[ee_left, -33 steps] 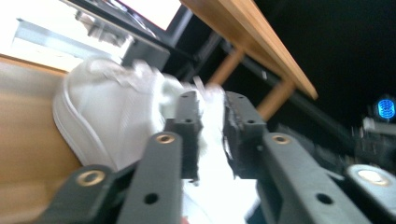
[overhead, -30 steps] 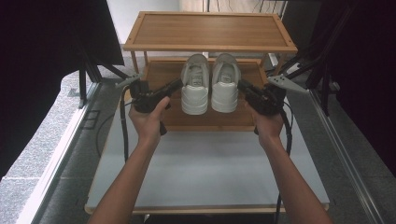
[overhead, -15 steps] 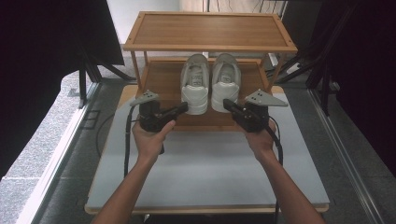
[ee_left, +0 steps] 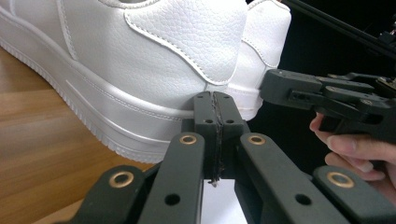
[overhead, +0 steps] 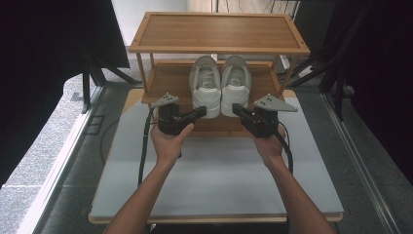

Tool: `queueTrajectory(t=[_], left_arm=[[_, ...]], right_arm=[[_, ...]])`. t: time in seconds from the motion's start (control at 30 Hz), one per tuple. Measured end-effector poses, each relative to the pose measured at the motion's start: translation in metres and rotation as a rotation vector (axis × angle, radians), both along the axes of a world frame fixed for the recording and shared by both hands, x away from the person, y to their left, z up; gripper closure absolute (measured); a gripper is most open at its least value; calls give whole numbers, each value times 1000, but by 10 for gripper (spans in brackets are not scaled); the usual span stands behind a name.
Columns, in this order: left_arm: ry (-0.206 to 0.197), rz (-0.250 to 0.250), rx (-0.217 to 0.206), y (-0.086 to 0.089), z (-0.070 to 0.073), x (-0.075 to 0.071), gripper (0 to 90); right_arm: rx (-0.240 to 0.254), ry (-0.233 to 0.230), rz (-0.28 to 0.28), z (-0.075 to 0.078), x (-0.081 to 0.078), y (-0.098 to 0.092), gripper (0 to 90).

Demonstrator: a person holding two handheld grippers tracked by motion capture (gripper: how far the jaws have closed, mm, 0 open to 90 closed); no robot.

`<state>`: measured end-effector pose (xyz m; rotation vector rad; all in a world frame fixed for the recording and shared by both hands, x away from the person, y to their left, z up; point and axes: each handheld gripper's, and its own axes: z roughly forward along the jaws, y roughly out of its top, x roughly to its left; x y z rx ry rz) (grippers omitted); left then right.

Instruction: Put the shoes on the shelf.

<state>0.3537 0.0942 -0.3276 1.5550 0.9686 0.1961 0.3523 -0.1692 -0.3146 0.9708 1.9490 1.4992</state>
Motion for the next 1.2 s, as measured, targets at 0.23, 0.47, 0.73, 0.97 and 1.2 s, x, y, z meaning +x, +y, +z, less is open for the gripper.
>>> queueTrajectory(t=[0.23, 0.47, 0.73, 0.97, 1.2], left_arm=[[16, 26, -19, -1, -2, 10, 900], [15, 24, -35, -1, -2, 13, 900], [24, 8, -49, -1, -4, 13, 879], [25, 6, -62, -2, -5, 14, 866], [24, -4, -68, -3, -6, 13, 839]], right_arm=[[0, 3, -3, 0, 0, 0, 889], [-6, 9, 0, 2, 1, -1, 889], [-29, 7, 1, 3, 6, -1, 890], [-12, 29, -1, 3, 19, -1, 890], [11, 31, 6, 0, 17, 1, 847]])
